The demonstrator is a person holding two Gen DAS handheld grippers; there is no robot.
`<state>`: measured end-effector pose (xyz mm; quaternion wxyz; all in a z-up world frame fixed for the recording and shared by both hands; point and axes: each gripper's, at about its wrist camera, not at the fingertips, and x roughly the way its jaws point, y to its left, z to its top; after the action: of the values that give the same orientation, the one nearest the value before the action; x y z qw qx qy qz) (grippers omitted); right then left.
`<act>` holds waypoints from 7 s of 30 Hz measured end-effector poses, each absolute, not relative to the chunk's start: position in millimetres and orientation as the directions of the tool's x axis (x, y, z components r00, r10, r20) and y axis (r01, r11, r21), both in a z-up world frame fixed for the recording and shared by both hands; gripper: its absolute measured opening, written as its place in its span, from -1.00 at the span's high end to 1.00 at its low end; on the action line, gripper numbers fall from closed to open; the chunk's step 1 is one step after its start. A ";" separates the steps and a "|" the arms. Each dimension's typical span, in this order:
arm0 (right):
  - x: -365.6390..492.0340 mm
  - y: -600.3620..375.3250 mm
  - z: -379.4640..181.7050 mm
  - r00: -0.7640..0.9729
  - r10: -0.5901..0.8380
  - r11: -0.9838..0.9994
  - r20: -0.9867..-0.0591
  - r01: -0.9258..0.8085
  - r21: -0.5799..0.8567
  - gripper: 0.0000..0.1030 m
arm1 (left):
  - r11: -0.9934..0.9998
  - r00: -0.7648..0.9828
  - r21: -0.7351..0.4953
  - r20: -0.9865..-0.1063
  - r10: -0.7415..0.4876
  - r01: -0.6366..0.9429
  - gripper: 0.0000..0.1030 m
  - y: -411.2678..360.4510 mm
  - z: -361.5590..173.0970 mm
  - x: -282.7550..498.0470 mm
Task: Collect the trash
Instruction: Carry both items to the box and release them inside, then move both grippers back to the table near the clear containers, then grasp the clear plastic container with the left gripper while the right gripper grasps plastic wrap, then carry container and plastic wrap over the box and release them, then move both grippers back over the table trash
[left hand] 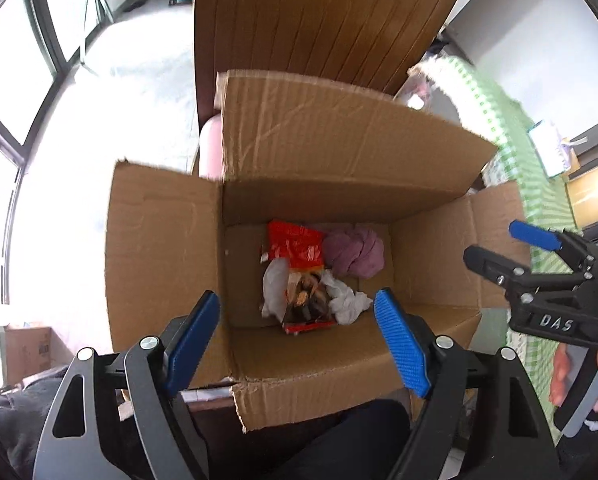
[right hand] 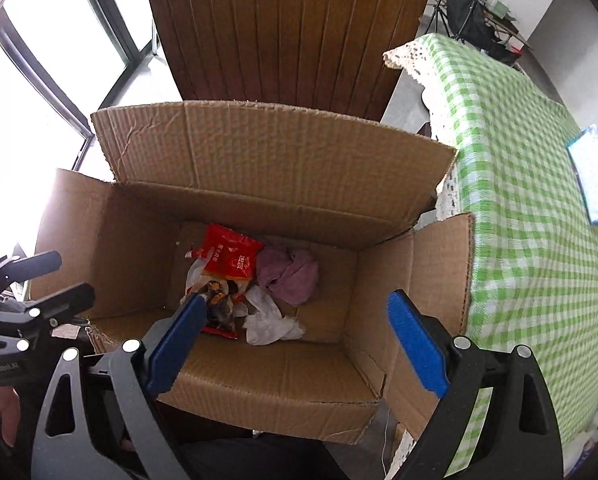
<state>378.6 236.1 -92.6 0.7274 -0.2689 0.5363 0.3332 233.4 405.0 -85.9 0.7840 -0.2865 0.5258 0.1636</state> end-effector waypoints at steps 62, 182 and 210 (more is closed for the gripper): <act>195.5 -406.4 -59.0 0.798 0.286 0.809 -0.530 0.095 0.580 -0.71 | 0.777 0.375 -0.407 -0.706 -0.601 0.480 -0.86 -165.3 -40.9 256.4; 308.6 143.5 -5.1 0.373 0.456 0.667 -0.808 -0.744 0.032 0.77 | 0.833 0.365 -0.162 -0.930 0.051 -0.530 -0.13 355.3 -56.8 193.6; 372.3 220.5 -80.0 0.303 0.133 0.582 -0.944 -0.795 -0.174 -0.44 | 0.810 0.363 -0.121 -0.924 0.118 -0.574 -0.75 378.4 -61.7 212.4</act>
<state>372.3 220.5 -80.0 0.7359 -0.3317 0.4992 0.3150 212.4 378.4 -61.7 0.7961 -0.2185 0.5208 0.2173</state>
